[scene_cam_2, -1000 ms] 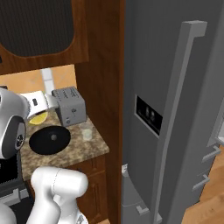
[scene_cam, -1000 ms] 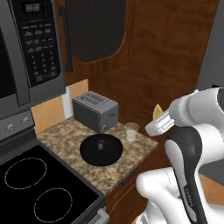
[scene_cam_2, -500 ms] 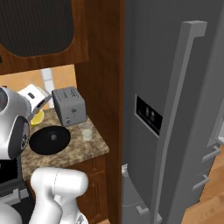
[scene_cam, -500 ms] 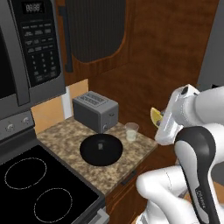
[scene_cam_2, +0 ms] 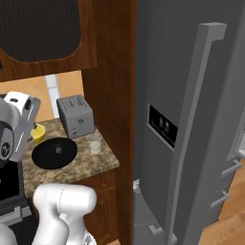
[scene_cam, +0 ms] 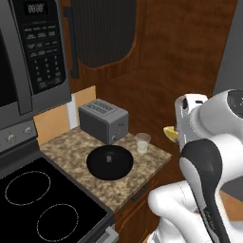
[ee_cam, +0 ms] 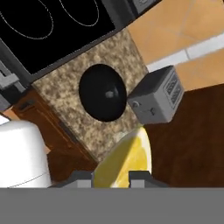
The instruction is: Grab a lemon wedge from the fridge and one ice cube from the ice bowl, and put them in the glass of lemonade.
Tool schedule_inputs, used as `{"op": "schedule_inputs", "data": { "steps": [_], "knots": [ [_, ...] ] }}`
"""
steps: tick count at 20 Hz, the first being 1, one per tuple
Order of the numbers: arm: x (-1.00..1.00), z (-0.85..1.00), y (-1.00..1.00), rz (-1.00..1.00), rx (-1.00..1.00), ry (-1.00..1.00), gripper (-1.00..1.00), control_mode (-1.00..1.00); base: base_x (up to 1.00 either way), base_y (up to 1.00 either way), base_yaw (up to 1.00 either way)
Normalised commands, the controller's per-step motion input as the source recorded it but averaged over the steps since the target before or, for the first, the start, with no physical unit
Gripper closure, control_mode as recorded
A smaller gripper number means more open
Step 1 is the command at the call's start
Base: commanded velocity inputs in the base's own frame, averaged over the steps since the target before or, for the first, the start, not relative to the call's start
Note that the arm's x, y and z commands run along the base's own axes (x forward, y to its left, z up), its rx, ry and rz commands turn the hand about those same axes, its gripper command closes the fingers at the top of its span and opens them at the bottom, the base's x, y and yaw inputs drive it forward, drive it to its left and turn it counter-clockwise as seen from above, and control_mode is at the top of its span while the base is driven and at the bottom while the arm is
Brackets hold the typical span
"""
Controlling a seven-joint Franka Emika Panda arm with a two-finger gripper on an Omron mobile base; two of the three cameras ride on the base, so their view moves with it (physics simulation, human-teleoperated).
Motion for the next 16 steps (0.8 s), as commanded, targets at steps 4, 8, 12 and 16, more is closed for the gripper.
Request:
{"op": "schedule_inputs", "data": {
  "steps": [4,8,12,16],
  "knots": [
    [-0.28,-0.19,0.0,0.34,-0.55,-0.1,1.0,-1.0,0.0,0.0,0.0],
    [-0.22,-0.04,-0.02,0.33,-0.48,0.0,1.0,-1.0,0.0,0.0,0.0],
    [-0.16,0.0,-0.13,0.33,-0.43,0.01,1.0,-1.0,0.0,0.0,0.0],
    [-0.19,0.0,-0.08,0.34,-0.42,0.06,1.0,-1.0,0.0,0.0,0.0]
  ]
}}
